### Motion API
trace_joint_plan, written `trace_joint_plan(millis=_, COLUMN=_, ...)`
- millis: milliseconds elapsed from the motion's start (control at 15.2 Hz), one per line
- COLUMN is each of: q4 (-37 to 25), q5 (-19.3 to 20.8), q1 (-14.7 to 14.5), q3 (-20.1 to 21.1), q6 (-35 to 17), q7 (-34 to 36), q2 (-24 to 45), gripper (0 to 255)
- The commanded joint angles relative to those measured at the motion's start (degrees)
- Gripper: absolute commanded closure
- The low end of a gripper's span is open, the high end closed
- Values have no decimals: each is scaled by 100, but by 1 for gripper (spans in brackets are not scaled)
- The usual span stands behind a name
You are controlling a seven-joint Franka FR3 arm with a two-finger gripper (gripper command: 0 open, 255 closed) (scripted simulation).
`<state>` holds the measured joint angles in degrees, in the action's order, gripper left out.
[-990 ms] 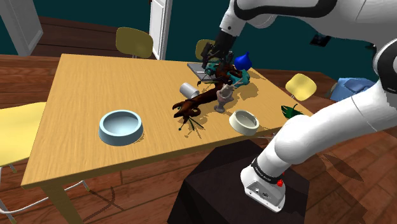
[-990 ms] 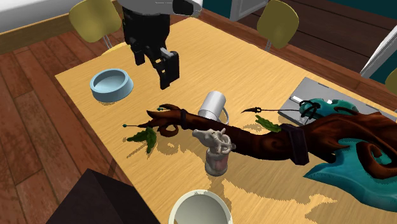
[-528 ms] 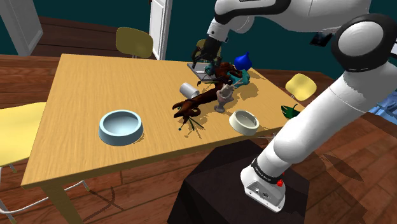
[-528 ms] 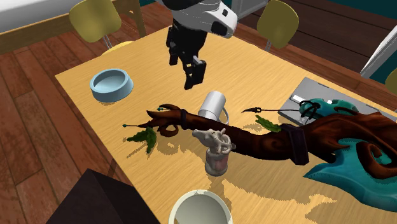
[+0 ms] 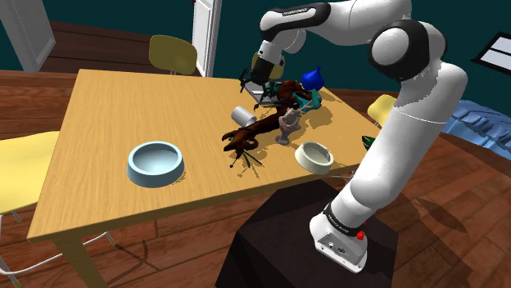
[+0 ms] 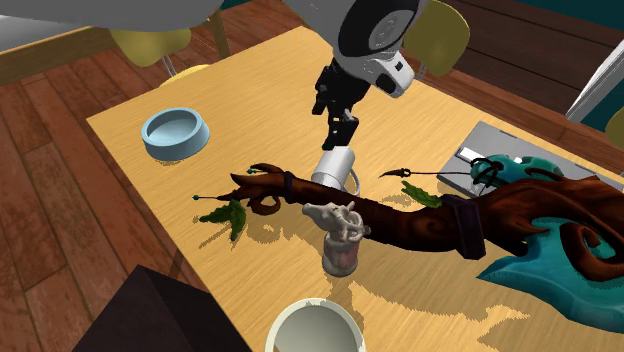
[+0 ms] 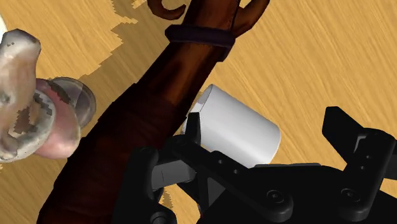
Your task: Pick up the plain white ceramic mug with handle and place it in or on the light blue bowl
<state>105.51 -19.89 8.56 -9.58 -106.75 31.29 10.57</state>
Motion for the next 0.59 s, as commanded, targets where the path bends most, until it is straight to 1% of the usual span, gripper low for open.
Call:
trace_joint_plan(millis=0, q4=-298, q5=-184, q1=100, q3=-65, q6=20, q7=191, q2=420, gripper=0)
trace_joint_plan(millis=528, q4=-1492, q5=-907, q1=614, q3=-251, q6=167, q7=937, q2=2023, gripper=0)
